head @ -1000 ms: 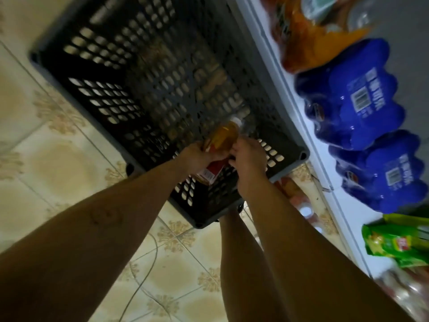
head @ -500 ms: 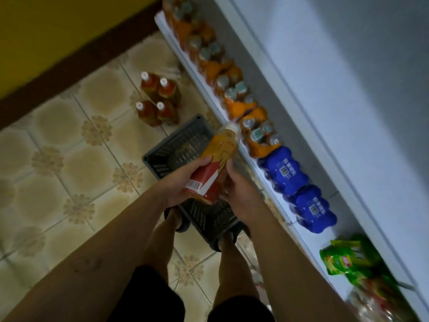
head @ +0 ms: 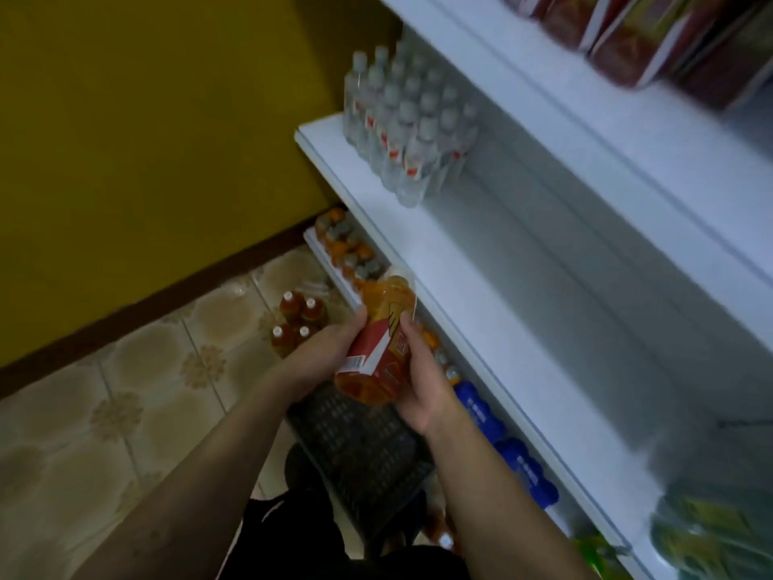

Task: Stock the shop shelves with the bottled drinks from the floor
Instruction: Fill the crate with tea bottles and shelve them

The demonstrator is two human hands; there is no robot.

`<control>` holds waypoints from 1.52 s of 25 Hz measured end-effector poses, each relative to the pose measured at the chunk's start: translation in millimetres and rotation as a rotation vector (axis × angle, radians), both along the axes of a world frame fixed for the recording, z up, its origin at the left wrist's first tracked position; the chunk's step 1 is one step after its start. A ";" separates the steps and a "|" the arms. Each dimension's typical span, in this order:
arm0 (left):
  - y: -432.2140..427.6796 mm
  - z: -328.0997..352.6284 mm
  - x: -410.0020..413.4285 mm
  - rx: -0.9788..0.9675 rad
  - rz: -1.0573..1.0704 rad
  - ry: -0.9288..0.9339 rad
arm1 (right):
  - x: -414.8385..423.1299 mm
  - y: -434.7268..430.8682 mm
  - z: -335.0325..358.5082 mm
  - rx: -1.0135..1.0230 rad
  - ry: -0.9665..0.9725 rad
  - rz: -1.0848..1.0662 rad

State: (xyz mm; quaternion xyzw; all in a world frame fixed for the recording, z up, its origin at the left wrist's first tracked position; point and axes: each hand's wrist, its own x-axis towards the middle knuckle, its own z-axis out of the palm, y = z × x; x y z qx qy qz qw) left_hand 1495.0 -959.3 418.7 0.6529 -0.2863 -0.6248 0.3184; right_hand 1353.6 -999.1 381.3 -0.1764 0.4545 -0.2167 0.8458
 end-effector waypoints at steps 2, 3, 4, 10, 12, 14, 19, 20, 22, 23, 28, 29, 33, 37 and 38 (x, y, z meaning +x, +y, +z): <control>-0.4 20.8 -1.9 -0.059 -0.010 -0.158 | 9.5 -4.6 22.0 -0.032 -0.017 -0.031; 1.2 26.4 -5.0 -0.087 0.016 -0.216 | 12.2 -5.6 29.8 -0.056 -0.032 -0.033; 1.8 34.8 -7.4 -0.124 0.061 -0.256 | 14.5 -6.7 39.5 -0.098 -0.018 -0.026; 0.4 86.6 -15.7 -0.268 0.166 -0.089 | 20.1 -18.3 104.2 -0.324 0.047 -0.096; -2.6 103.1 -14.6 -0.331 0.178 -0.068 | 24.0 -24.6 121.7 -0.414 0.039 -0.076; -3.8 118.0 -11.6 -0.400 0.201 -0.050 | 29.8 -28.8 136.7 -0.517 0.025 -0.069; -14.2 147.8 -7.5 -0.590 0.250 0.019 | 29.5 -34.3 183.4 -0.767 0.064 -0.046; -16.9 152.9 -8.6 -0.619 0.253 0.025 | 26.5 -34.2 194.8 -0.812 0.065 -0.036; -24.4 163.0 -13.1 -0.673 0.251 0.029 | 16.1 -36.4 213.4 -0.902 0.082 -0.032; -29.0 167.2 -15.4 -0.704 0.249 0.030 | 11.3 -38.2 220.3 -0.950 0.100 -0.033; -55.2 185.7 -43.7 -0.769 0.237 0.013 | -31.1 -50.5 248.4 -1.110 0.267 0.013; -61.3 188.4 -52.6 -0.776 0.223 0.011 | -44.3 -55.0 255.2 -1.129 0.311 0.048; -87.6 192.2 -94.1 -0.793 0.124 0.042 | -102.0 -71.7 274.2 -1.120 0.484 0.183; -120.3 192.4 -133.1 -0.783 -0.014 0.120 | -147.6 -89.8 272.9 -1.195 0.662 0.204; -127.9 191.8 -141.3 -0.790 -0.058 0.106 | -154.6 -93.2 271.0 -1.218 0.699 0.170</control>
